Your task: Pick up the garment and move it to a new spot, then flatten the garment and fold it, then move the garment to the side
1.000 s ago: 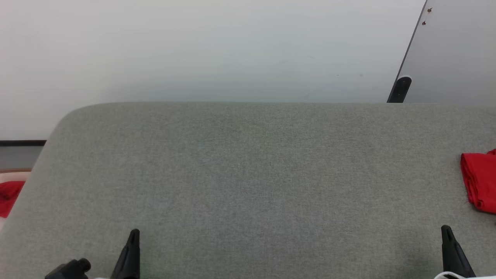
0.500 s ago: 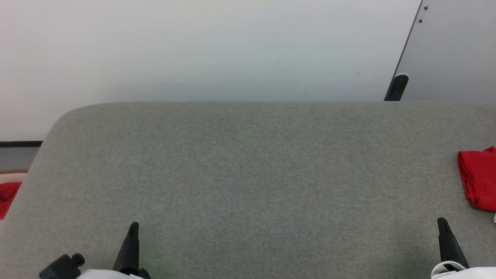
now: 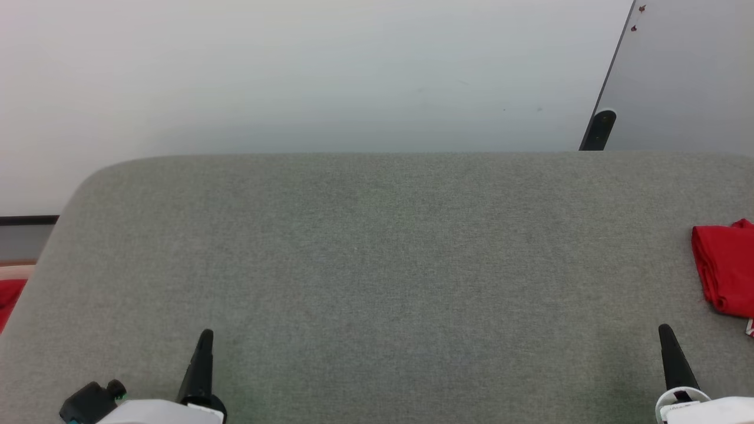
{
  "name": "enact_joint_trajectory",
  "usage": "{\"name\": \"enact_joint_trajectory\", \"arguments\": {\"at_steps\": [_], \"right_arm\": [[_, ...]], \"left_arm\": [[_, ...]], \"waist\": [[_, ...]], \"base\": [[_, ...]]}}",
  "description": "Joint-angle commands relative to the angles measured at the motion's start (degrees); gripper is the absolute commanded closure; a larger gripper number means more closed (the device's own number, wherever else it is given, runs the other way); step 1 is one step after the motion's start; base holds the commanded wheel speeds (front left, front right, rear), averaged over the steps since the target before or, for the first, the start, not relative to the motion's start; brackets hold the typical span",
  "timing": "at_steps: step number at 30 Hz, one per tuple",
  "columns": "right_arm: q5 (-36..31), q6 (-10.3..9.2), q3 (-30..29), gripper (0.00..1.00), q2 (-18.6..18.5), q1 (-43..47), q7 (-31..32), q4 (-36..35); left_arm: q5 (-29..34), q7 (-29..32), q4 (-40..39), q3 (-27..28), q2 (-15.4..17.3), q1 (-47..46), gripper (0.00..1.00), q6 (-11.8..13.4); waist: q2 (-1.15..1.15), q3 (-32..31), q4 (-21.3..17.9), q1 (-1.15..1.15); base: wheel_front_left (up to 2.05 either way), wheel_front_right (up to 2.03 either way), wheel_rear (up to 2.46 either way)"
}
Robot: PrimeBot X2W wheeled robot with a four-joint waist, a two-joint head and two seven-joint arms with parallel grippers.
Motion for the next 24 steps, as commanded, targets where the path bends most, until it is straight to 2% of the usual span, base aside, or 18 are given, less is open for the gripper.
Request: {"name": "enact_joint_trajectory", "arguments": {"at_steps": [1,24], "right_arm": [[1.57,-0.04,0.07,1.00,-0.01,-1.72,0.33,-0.38],[14.26,-0.06,0.17,1.00,0.60,-4.14,3.61,1.20]], "left_arm": [[-1.45,0.37,-0.45,0.38,0.09,-1.34,1.00,-0.27],[-13.59,3.88,0.79,1.65,-1.22,-3.68,1.00,-0.39]], "waist": [[0.00,0.02,-0.06,0.00],[0.00,0.38,-0.99,0.00]], "base": [[0.00,0.00,0.00],[0.00,0.00,0.00]]}}
